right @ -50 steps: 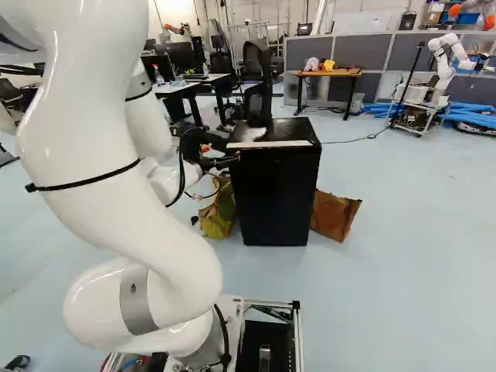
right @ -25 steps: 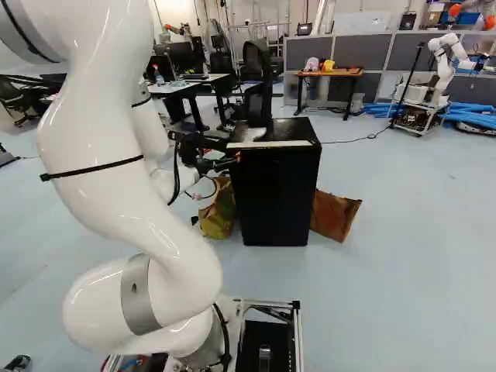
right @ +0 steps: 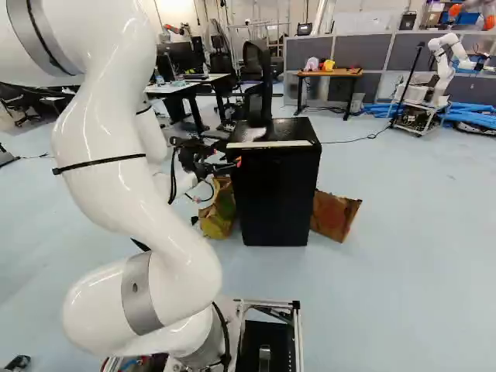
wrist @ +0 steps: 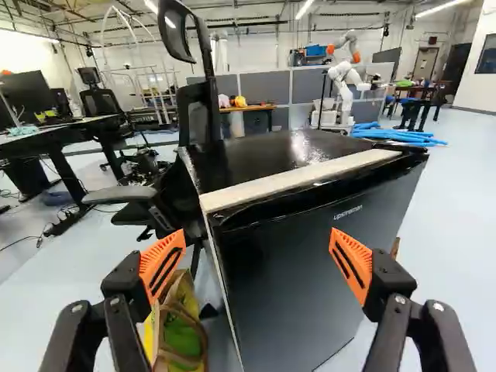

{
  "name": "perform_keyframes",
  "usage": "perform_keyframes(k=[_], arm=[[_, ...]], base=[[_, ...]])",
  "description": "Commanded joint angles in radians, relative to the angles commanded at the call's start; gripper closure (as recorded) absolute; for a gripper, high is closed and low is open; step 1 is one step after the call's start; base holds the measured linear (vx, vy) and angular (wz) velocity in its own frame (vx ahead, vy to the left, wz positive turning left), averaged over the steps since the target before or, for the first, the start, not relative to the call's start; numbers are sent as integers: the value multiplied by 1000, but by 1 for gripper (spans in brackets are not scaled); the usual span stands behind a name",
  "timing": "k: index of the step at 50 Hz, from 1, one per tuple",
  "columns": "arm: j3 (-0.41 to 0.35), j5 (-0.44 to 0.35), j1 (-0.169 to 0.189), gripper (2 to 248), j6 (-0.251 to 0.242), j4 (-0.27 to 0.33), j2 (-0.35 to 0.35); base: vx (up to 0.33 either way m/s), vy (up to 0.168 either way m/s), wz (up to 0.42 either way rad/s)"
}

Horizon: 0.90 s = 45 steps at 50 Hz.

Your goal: Grab a drink from the fridge

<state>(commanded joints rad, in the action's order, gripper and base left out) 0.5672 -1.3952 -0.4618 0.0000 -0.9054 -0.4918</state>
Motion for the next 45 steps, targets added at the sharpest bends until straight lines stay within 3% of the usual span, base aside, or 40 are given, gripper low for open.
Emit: perform_keyframes(k=[21,45], arm=[[70,-28,-38,3,0,-102,-102],[134,-55,-77,3,0,-187,-140]], base=[[0,0,0],[0,0,0]])
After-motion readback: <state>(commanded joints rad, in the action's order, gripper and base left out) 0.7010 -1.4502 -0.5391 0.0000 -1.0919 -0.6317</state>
